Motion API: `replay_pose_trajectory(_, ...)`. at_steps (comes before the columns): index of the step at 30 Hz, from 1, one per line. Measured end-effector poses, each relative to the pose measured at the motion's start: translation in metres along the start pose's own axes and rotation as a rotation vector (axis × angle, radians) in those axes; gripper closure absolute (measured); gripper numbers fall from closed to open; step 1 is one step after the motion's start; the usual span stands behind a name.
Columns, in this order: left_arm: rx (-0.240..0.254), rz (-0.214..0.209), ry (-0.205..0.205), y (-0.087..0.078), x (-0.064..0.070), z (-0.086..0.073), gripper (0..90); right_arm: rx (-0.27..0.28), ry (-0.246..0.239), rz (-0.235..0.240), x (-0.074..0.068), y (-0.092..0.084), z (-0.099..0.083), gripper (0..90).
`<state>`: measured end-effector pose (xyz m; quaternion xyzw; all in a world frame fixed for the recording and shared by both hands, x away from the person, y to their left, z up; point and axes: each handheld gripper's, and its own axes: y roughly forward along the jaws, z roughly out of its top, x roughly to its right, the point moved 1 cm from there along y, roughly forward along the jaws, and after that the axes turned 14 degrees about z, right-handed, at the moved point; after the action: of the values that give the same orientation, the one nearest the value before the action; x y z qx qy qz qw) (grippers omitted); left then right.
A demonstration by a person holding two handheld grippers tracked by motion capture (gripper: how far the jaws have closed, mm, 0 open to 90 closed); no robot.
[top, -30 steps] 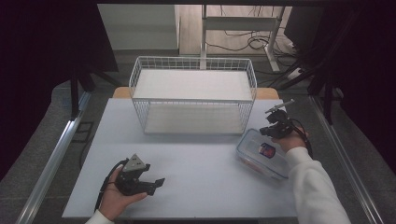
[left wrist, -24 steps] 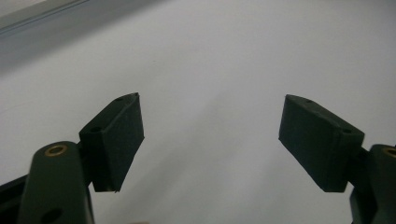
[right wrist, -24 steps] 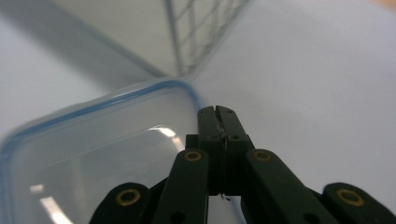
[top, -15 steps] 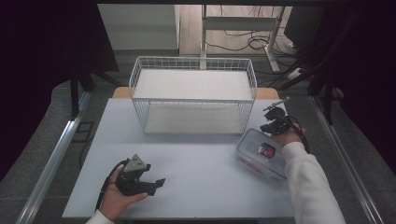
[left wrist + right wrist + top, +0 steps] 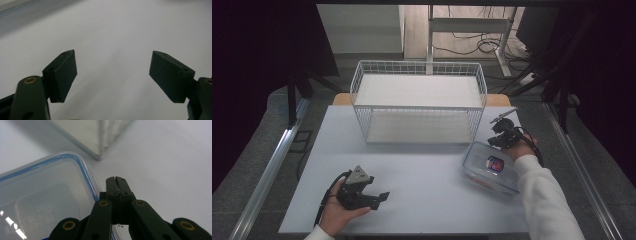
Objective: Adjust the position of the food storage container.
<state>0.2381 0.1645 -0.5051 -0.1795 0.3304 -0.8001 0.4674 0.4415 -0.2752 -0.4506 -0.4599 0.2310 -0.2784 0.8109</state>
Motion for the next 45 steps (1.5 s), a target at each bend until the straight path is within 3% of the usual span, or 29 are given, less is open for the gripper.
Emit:
replay_pose_trajectory(1,0.000,0.000,0.000,0.000,0.000,0.000,21.7,-0.006,-0.035,0.019,-0.011,0.003,0.002,89.2)
replay_pose_trajectory(7,-0.004,-0.002,0.004,0.001,0.000,-0.001,21.7,-0.003,-0.094,0.067,-0.033,0.008,0.000,89.2)
replay_pose_trajectory(8,-0.005,-0.003,0.004,0.001,0.000,-0.001,21.7,-0.008,-0.123,0.080,-0.042,0.009,0.000,89.2)
replay_pose_trajectory(11,-0.009,-0.005,0.007,0.002,0.001,-0.001,21.7,-0.015,-0.148,0.095,-0.051,0.011,0.000,89.2)
replay_pose_trajectory(12,-0.009,-0.004,0.007,0.002,0.001,-0.001,21.7,-0.022,-0.178,0.091,-0.057,0.012,0.000,89.1)
replay_pose_trajectory(14,-0.008,-0.003,0.006,0.001,0.001,-0.001,21.7,-0.026,-0.190,0.080,-0.057,0.010,-0.001,89.0)
replay_pose_trajectory(18,-0.006,-0.002,0.003,0.001,0.001,-0.001,21.7,0.013,-0.168,0.065,-0.052,0.000,-0.007,89.0)
replay_pose_trajectory(21,-0.007,-0.003,0.003,0.001,0.000,-0.001,21.7,0.106,-0.109,0.021,-0.041,-0.026,-0.024,89.1)
replay_pose_trajectory(23,-0.009,-0.003,0.003,0.002,0.001,-0.001,21.7,0.134,-0.064,-0.025,-0.033,-0.041,-0.041,89.1)
replay_pose_trajectory(24,-0.009,-0.003,0.003,0.002,0.001,-0.001,21.7,0.134,-0.064,-0.025,-0.033,-0.041,-0.041,89.1)
replay_pose_trajectory(27,-0.008,-0.004,0.006,0.002,0.001,-0.001,21.7,0.148,-0.002,-0.085,-0.024,-0.059,-0.070,89.1)
replay_pose_trajectory(29,-0.010,-0.003,0.007,0.002,0.001,-0.001,21.7,0.144,0.033,-0.119,-0.019,-0.065,-0.084,89.1)
replay_pose_trajectory(31,-0.011,-0.003,0.007,0.002,0.002,-0.001,21.7,0.129,0.088,-0.118,-0.015,-0.067,-0.096,89.0)
replay_pose_trajectory(33,-0.011,-0.003,0.009,0.002,0.002,0.000,21.7,0.122,0.102,-0.117,-0.014,-0.066,-0.099,89.0)
replay_pose_trajectory(36,-0.005,-0.005,0.010,0.001,0.002,0.000,21.7,0.070,0.167,-0.155,-0.012,-0.057,-0.114,89.0)
replay_pose_trajectory(41,-0.006,-0.003,0.010,0.001,0.002,-0.001,21.7,0.005,0.217,-0.139,-0.018,-0.046,-0.122,89.1)
replay_pose_trajectory(45,0.003,0.000,0.016,0.000,0.003,0.000,21.8,-0.011,0.251,-0.129,-0.020,-0.046,-0.125,89.1)
